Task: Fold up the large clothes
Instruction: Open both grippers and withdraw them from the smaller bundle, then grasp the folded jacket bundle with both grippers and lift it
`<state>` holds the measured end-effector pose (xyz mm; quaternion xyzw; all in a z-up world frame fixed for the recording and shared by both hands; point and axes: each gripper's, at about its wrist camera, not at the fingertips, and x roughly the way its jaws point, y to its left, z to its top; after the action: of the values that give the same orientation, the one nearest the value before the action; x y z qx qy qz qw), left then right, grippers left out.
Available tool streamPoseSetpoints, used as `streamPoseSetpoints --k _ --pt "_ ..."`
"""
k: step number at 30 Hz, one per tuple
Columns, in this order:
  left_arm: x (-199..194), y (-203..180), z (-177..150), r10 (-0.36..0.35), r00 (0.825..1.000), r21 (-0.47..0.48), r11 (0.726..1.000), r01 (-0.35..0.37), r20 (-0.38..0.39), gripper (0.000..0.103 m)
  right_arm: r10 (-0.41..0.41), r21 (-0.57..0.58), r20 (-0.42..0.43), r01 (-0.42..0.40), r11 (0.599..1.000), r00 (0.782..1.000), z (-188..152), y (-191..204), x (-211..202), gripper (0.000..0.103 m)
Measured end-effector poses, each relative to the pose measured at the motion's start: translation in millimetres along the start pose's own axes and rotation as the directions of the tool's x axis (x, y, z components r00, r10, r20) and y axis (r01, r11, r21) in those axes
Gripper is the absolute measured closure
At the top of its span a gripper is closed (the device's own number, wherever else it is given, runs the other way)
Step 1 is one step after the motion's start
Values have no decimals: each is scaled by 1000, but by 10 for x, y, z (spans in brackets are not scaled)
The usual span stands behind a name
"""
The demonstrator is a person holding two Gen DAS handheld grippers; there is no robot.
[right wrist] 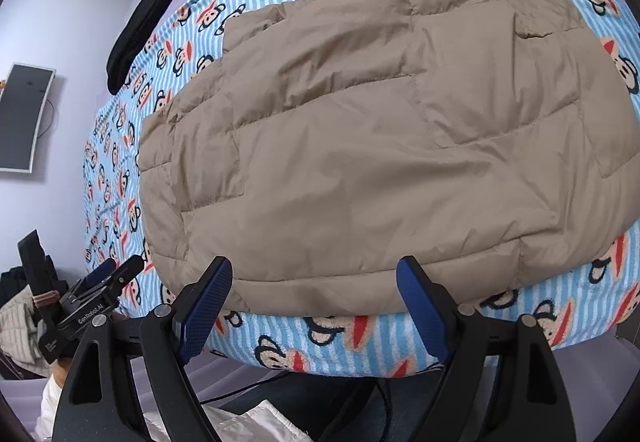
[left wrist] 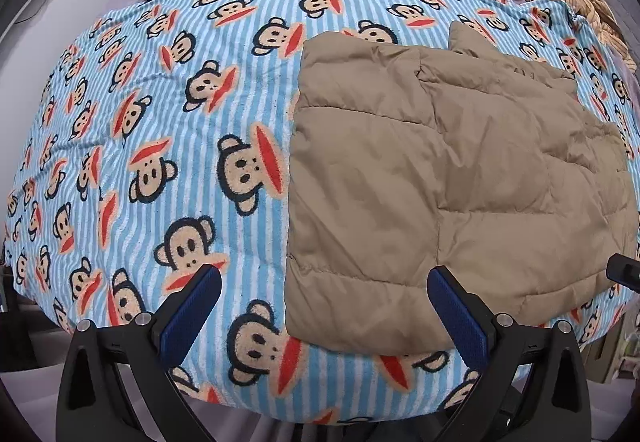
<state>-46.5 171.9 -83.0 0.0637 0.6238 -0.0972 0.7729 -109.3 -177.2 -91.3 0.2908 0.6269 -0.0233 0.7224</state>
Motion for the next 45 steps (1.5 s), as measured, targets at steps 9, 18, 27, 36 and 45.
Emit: streamPoseSetpoints --k 9,18,27,36,45 --pt "221 10 74 -58 997 22 998 59 -44 0 -5 67 -75 10 998 997 117 9 211 17" --pt "357 398 331 -163 986 1 987 163 -21 0 -4 102 -104 15 995 995 229 139 439 17" --pt "852 636 540 -483 865 -9 873 487 -137 0 -26 121 -134 42 992 991 256 93 568 17" --pt "1406 0 742 -627 744 23 761 649 -231 0 -67 107 -161 85 991 985 296 119 648 16" --pt "1106 -13 757 -721 659 -36 680 732 -213 79 -158 -21 31 158 987 987 405 245 170 82"
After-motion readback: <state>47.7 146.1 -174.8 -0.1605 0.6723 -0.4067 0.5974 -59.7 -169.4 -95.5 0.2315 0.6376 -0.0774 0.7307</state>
